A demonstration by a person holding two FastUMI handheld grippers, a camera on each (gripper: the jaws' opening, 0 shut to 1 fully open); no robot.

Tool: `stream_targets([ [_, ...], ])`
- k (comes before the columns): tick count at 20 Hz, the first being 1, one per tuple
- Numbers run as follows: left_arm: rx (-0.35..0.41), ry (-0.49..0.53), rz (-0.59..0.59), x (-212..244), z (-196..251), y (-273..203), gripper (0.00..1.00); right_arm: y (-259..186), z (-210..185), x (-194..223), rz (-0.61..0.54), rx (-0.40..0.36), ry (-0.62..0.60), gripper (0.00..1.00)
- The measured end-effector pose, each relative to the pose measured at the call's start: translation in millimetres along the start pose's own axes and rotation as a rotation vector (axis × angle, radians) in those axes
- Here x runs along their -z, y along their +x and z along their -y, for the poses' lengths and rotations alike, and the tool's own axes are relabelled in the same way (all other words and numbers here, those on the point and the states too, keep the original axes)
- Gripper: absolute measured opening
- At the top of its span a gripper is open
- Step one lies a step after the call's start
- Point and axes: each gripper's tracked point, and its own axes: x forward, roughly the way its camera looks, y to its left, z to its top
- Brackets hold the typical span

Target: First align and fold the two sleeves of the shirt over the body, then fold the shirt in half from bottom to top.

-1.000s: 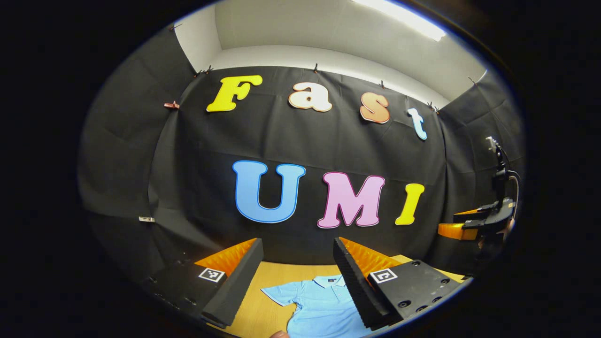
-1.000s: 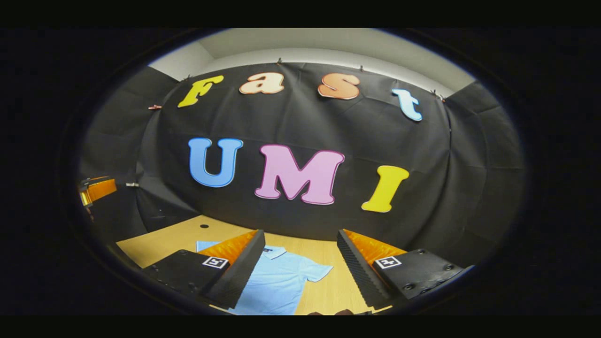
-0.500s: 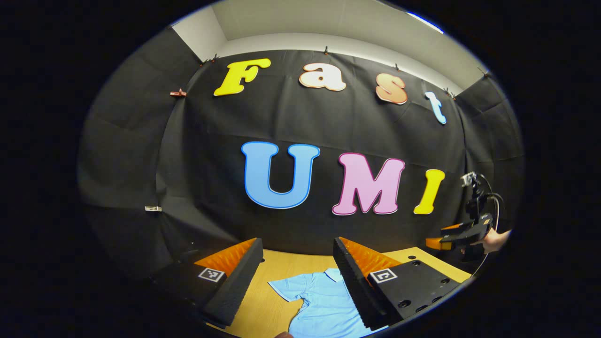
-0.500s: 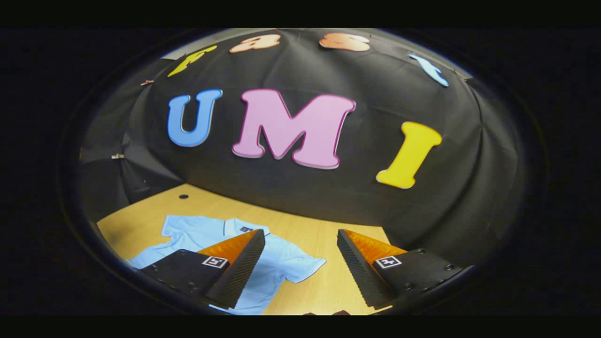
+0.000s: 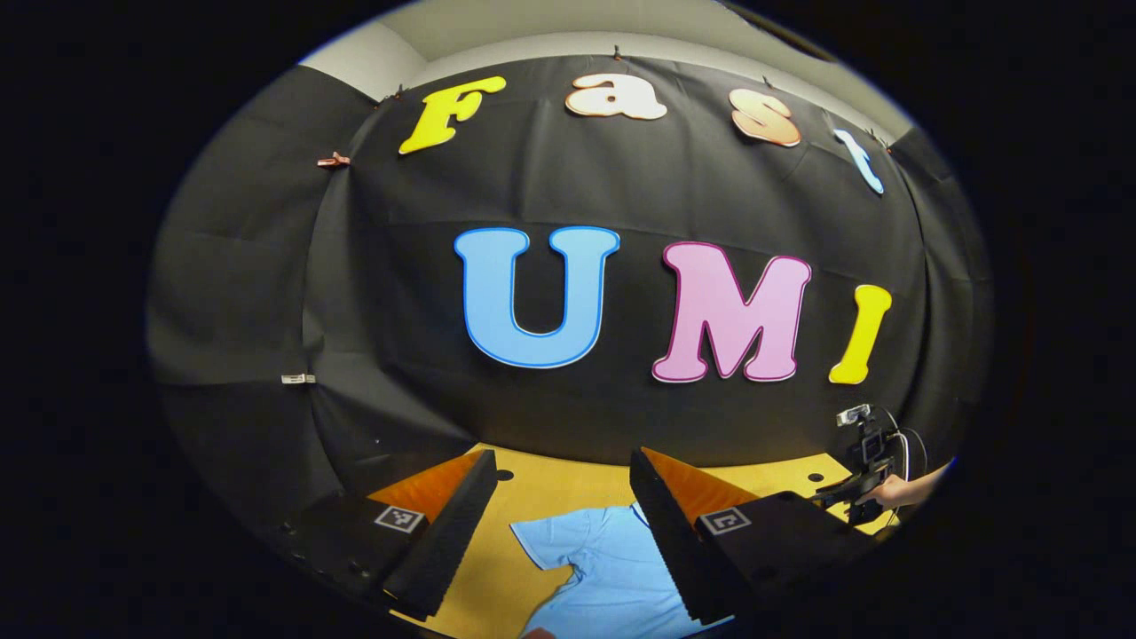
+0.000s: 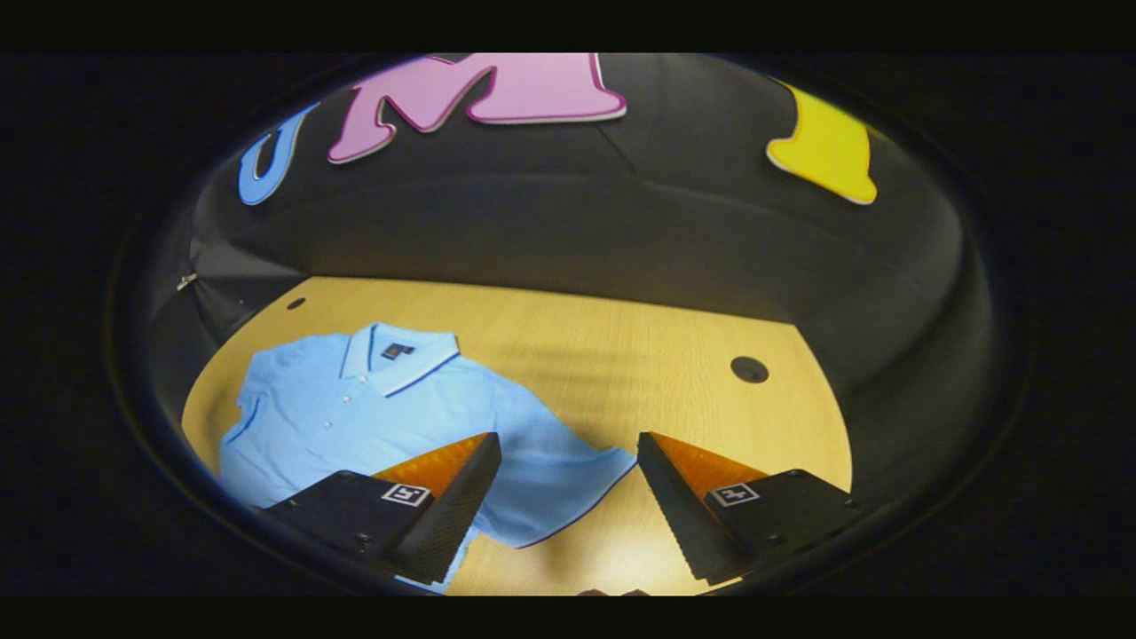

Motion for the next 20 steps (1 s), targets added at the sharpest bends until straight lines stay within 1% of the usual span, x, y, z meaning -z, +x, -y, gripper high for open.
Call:
stream_targets([
  [3, -0.002, 0.036, -0.032, 9, 18, 8, 0.97, 28, 8, 30, -0.084, -0.011, 0.032, 0.96],
  [4, -0.002, 0.042, -0.046, 13, 23, 10, 0.97, 35, 11, 37, -0.104, -0.004, 0.042, 0.98],
  [6, 0.003, 0.049, -0.064, 17, 31, 14, 0.97, 44, 12, 49, -0.145, -0.007, 0.084, 0.98],
  [7, 0.005, 0.050, -0.068, 17, 34, 17, 0.97, 45, 15, 45, -0.131, 0.006, 0.085, 0.95],
  [8, 0.009, 0.048, -0.071, 19, 38, 20, 0.96, 50, 15, 49, -0.142, 0.011, 0.083, 0.88],
  [9, 0.011, 0.045, -0.075, 19, 40, 23, 0.97, 49, 16, 45, -0.127, 0.018, 0.073, 0.79],
  [10, 0.012, 0.040, -0.081, 22, 41, 26, 0.97, 51, 12, 47, -0.139, 0.005, 0.078, 0.84],
  [12, 0.022, 0.030, -0.090, 25, 46, 27, 0.97, 49, 8, 44, -0.132, 0.003, 0.066, 0.46],
  [13, 0.029, 0.029, -0.092, 25, 48, 27, 0.96, 51, -2, 44, -0.128, -0.033, 0.078, 0.43],
  [14, 0.039, 0.032, -0.092, 26, 49, 27, 0.97, 53, -5, 42, -0.113, -0.023, 0.087, 0.25],
  [15, 0.046, 0.038, -0.091, 26, 49, 26, 0.97, 53, -8, 44, -0.124, -0.023, 0.098, 0.06],
  [16, 0.048, 0.043, -0.090, 25, 48, 26, 0.96, 54, -9, 40, -0.118, -0.023, 0.118, 0.05],
  [18, 0.049, 0.044, -0.088, 23, 40, 25, 0.96, 49, -20, 36, -0.124, -0.080, 0.209, 0.05],
  [20, 0.041, 0.042, -0.083, 21, 29, 22, 0.97, 39, -35, 12, -0.062, -0.139, 0.284, 0.05],
])
